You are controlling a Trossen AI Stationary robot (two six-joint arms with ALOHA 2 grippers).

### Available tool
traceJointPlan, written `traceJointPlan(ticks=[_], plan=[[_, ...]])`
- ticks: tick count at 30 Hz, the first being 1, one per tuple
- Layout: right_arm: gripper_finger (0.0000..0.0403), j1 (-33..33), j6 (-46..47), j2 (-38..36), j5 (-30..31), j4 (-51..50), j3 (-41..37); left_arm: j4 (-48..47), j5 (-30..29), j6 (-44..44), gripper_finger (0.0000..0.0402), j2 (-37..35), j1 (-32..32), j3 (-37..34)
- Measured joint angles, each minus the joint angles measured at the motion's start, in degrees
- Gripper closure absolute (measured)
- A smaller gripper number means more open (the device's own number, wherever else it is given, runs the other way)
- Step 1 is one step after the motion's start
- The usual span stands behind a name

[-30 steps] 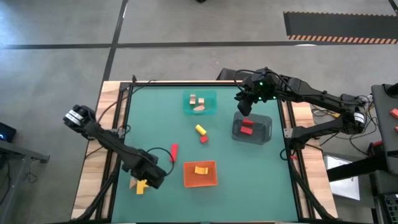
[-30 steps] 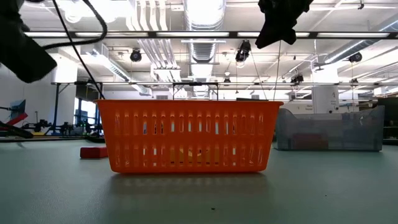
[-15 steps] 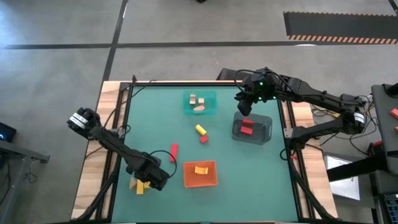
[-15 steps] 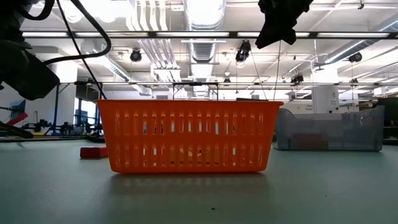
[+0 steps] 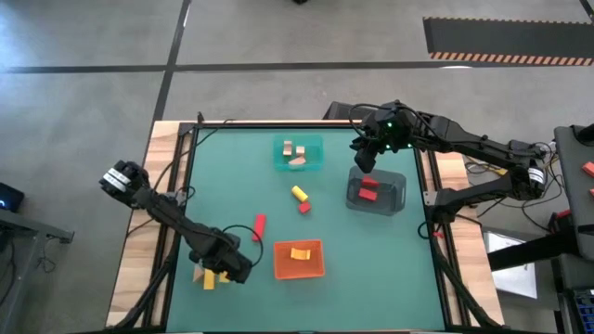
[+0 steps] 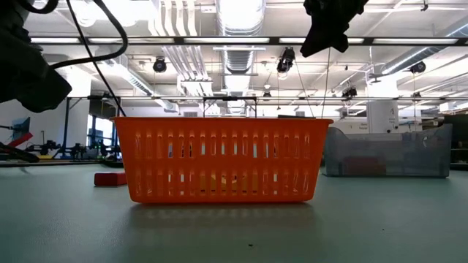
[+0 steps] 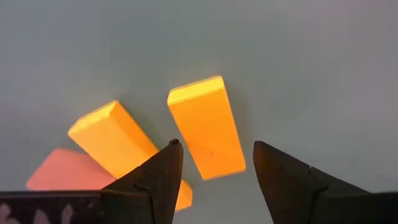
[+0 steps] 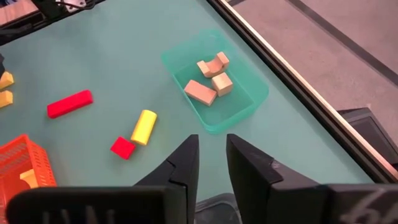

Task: Sort & place blocks by color
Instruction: Put the yellow block into the orange bin

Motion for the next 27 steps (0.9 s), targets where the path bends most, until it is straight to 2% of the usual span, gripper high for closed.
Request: traceJointPlan(ticks=[27], plan=[[0.0330,0.00,-0.88,0.00,-0.13,-0.06,0.00,0.80,-4.35,-0.20,0.0221,0.18,0.04,-2.01]])
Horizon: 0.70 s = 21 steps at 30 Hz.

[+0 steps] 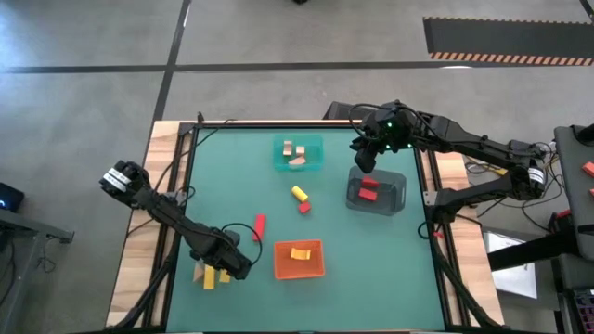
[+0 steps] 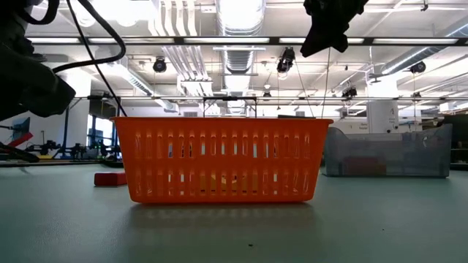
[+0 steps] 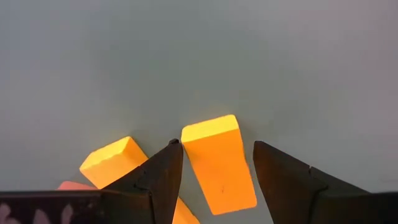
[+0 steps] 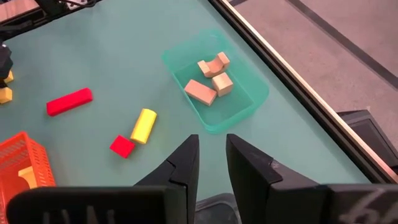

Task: Sort & place blocks by color
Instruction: Put the yellow block into the orange bin

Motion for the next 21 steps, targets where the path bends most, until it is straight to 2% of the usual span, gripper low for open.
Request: traceJointPlan(ticks=[9,17,21], plan=[[0.0335,0.00,0.02,0.00,0.03,-0.04,0.00,0.95,-0.01,0.00,0.0226,2.01,-0.02,0.04],[0.0328,0.00,0.02,0.00,0.09,-0.04,0.00,1.02,-0.21,-0.04,0.0285,1.93,-0.02,0.04],[0.0332,0.00,0.02,-0.23,0.06,-0.03,-0.01,0.58,-0.23,-0.02,0.0287,1.26,-0.02,0.04]])
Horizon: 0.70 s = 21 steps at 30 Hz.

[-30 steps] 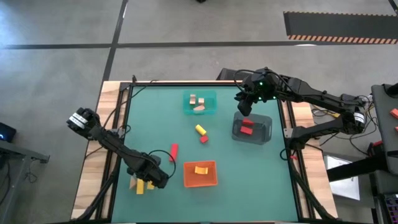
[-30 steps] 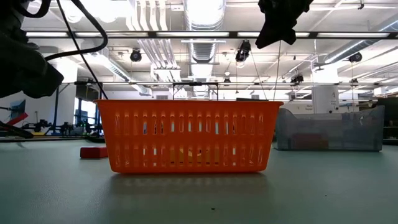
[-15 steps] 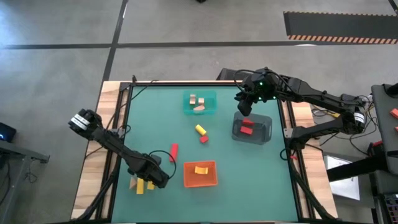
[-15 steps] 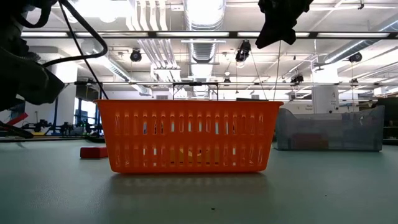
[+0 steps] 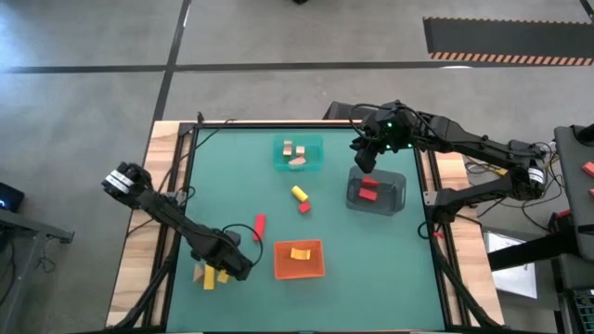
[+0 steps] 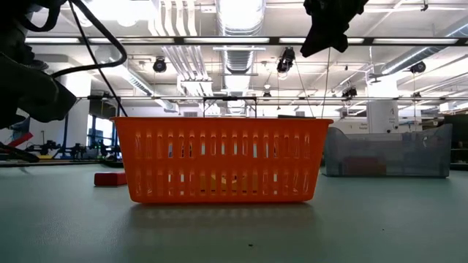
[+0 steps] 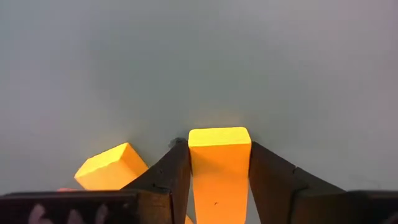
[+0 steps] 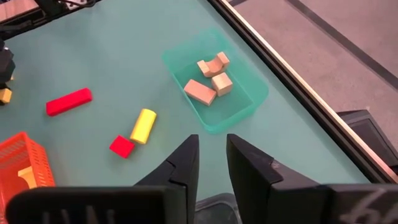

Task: Sort & place blocks by color
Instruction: Put the yellow block into the orange bin

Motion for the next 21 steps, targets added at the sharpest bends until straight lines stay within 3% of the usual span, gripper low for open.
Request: traceJointPlan(ticks=[5,11,16,21], plan=[[0.0338,0.19,0.22,-2.18,-1.32,0.07,-0.03,-1.62,-1.16,1.34,0.0287,-4.00,0.01,0.48],[0.0338,1.87,2.47,-4.23,-1.75,0.15,-0.03,-1.58,-10.44,8.43,0.0287,-12.11,2.09,0.58],[0.0339,5.98,3.36,-4.34,-1.85,1.72,-0.25,-1.39,-19.99,20.45,0.0287,-19.82,6.47,0.78],[0.0339,11.16,4.56,-3.74,-1.87,9.10,-2.07,0.41,-25.82,32.53,0.0287,-26.27,12.44,1.57]])
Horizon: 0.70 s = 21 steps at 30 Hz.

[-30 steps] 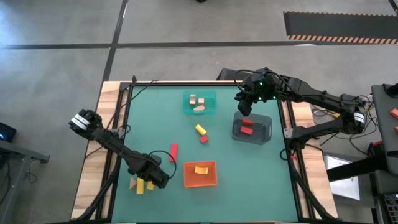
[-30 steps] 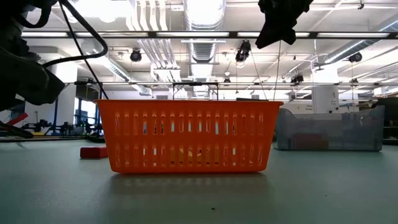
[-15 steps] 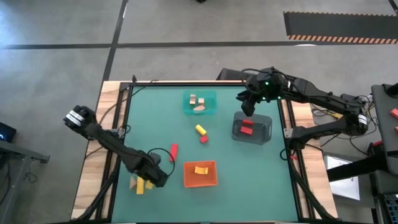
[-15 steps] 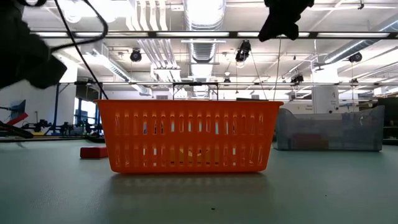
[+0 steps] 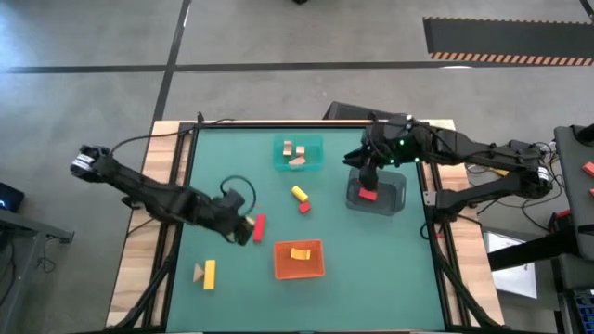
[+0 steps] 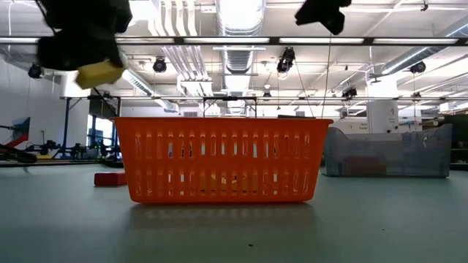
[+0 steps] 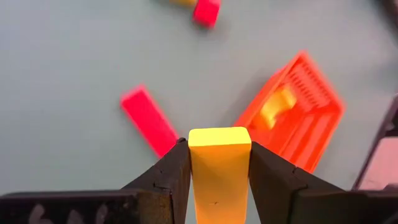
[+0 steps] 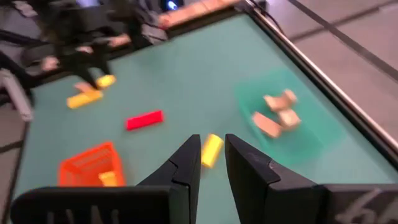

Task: Sort & place blocks by color
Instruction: Put the yellow block into the orange bin

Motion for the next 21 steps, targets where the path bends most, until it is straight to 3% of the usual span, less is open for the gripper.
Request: traceJointPlan(ticks=[6,12,15,21], plan=[[0.0340,4.35,1.38,1.51,0.02,11.85,-3.14,11.04,-1.65,15.49,0.0287,-4.62,7.08,-0.35],[0.0339,7.30,4.08,3.36,-0.09,28.36,-7.82,30.03,-1.75,33.00,0.0287,-4.58,12.88,-0.11],[0.0338,8.32,5.18,4.53,-3.35,34.94,-9.20,40.54,-0.89,39.67,0.0287,-4.41,14.82,-0.34],[0.0310,8.75,7.76,6.75,-5.99,38.88,-9.38,51.01,0.47,47.39,0.0287,-4.39,17.29,-0.14]])
